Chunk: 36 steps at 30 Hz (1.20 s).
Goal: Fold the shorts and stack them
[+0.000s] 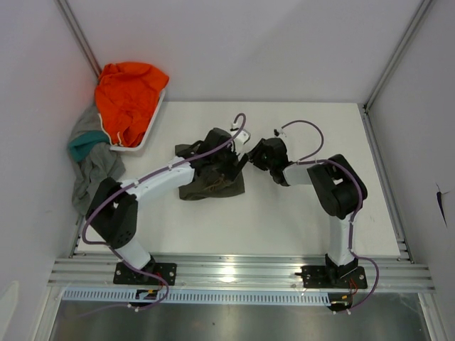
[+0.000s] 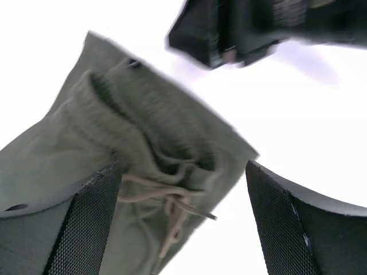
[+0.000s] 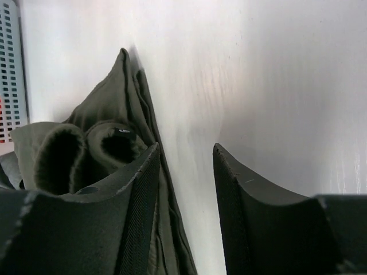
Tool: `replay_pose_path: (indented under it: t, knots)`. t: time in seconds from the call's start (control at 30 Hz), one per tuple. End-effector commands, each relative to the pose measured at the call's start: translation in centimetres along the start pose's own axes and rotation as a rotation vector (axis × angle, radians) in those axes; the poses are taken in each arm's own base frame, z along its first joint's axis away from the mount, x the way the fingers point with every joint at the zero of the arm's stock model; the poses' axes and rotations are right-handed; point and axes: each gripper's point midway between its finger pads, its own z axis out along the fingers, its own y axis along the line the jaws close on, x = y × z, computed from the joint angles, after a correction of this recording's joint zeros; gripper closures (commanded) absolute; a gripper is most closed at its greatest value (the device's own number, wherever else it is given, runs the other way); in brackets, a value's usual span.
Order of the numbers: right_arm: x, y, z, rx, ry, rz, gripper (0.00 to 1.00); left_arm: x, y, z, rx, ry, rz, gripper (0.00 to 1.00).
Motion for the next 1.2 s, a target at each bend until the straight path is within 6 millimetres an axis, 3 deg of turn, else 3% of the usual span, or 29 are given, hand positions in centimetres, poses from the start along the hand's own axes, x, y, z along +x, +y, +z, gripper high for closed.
replay_pose_path:
  t: [0.0, 0.03, 0.07, 0.1, 0.13, 0.17, 0.3, 0.4, 0.53, 0.7, 0.8, 0.9, 1.0, 1.03, 1.17]
  knots:
    - [-2.3, 3.0, -1.3, -0.100, -0.063, -0.023, 0.56, -3.4, -0.9, -3.5, 0.189, -0.131, -0.050, 0.10]
    - [-2.6, 3.7, -1.5, -0.133, -0.071, -0.028, 0.56, -4.1, -0.4, -4.2, 0.211, -0.152, -0.087, 0.10]
    - [-2.3, 4.4, -1.8, -0.170, -0.054, -0.042, 0.56, -4.3, 2.0, -4.8, 0.200, -0.166, -0.142, 0.10]
    - [-2.0, 5.1, -2.1, -0.207, -0.037, -0.052, 0.57, -4.4, 2.9, -5.2, 0.219, -0.167, -0.191, 0.10]
    - [-2.0, 5.9, -2.3, -0.243, -0.033, -0.064, 0.57, -6.0, 3.7, -6.3, 0.263, -0.206, -0.203, 0.10]
    - [-1.7, 7.0, -2.6, -0.282, -0.012, -0.075, 0.57, -5.2, 6.3, -6.7, 0.232, -0.185, -0.254, 0.10]
    - [-1.2, 11.3, -4.2, -0.440, 0.022, -0.107, 0.55, -4.8, 10.7, -8.4, 0.170, -0.210, -0.319, 0.10]
    - [-0.8, 14.2, -6.0, -0.551, 0.018, -0.127, 0.55, -3.5, 12.3, -9.2, 0.143, -0.213, -0.348, 0.09]
    - [0.7, 18.4, -8.4, -0.724, 0.065, -0.148, 0.64, -2.1, 13.3, -10.2, 0.105, -0.234, -0.340, 0.09]
    - [3.9, 20.9, -10.3, -0.839, 0.166, -0.146, 0.69, -0.4, 13.6, -10.7, 0.061, -0.240, -0.327, 0.09]
    - [5.7, 19.8, -9.7, -0.777, 0.229, -0.146, 0.69, 0.6, 13.3, -10.4, 0.061, -0.224, -0.326, 0.09]
    - [7.2, 16.6, -7.6, -0.673, 0.264, -0.124, 0.69, 1.0, 13.0, -10.1, 0.078, -0.222, -0.318, 0.09]
    - [8.0, 11.0, -4.7, -0.459, 0.283, -0.039, 0.73, 1.8, 12.6, -9.4, 0.094, -0.212, -0.320, 0.09]
    - [7.4, 8.9, -3.5, -0.359, 0.245, -0.010, 0.74, 2.1, 12.5, -9.2, 0.095, -0.210, -0.322, 0.09]
    - [9.0, 4.1, -1.9, -0.164, 0.263, -0.028, 0.74, 3.0, 12.7, -8.1, 0.091, -0.182, -0.330, 0.08]
